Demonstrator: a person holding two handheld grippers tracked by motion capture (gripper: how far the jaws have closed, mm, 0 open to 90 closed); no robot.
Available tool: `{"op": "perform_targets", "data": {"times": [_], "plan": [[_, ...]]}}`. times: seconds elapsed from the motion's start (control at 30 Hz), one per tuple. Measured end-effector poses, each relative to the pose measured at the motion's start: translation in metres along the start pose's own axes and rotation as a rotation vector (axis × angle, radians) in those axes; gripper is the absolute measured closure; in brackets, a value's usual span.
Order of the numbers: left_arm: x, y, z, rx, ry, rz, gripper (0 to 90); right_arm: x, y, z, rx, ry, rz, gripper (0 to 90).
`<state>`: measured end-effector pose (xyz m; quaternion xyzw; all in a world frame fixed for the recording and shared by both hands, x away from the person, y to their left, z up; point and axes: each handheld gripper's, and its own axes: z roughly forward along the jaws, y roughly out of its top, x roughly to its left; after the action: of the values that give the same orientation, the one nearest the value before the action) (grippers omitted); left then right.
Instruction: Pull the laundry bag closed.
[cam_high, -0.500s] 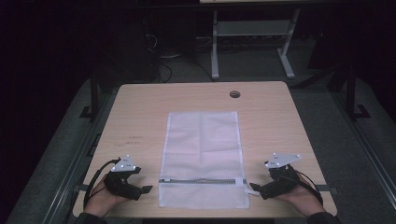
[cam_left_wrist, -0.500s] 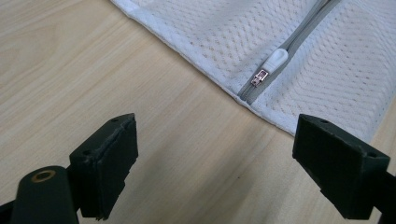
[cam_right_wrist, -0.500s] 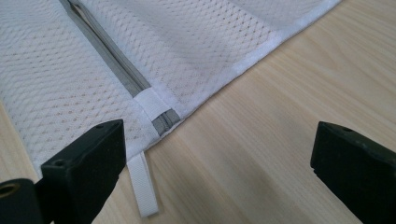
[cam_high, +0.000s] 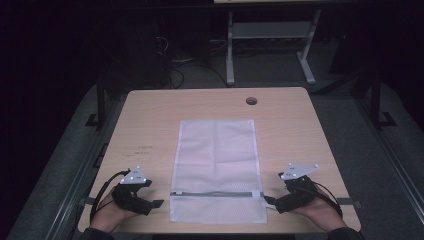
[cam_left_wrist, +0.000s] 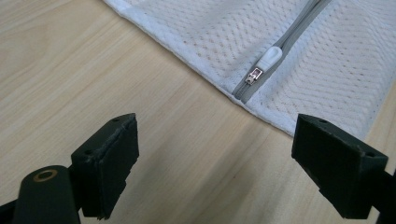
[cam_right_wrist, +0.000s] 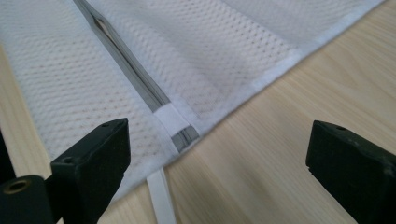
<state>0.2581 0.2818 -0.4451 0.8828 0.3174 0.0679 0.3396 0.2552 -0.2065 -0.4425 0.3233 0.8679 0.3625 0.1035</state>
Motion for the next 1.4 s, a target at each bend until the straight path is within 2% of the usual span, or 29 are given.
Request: {"op": "perform_targets", "data": {"times": [0.27,0.7,1.0,1.1,1.4], "plan": [[-0.003,0.002,0.002,0.008,-0.017,0.016,15.3,0.005,0.012,0.005,-0.014,0.048,-0.017,12.9],[-0.004,0.003,0.003,0.009,-0.028,0.020,15.4,0.015,0.023,0.017,-0.012,0.108,-0.037,14.5],[-0.004,0.003,0.003,0.003,-0.028,0.020,15.5,0.024,0.033,0.026,-0.010,0.159,-0.068,15.3],[-0.004,0.003,0.003,0.003,-0.029,0.020,15.6,0.029,0.039,0.031,-0.011,0.174,-0.093,15.8],[-0.004,0.002,0.002,0.003,-0.031,0.020,15.6,0.038,0.052,0.042,-0.019,0.216,-0.113,19.3]]}}
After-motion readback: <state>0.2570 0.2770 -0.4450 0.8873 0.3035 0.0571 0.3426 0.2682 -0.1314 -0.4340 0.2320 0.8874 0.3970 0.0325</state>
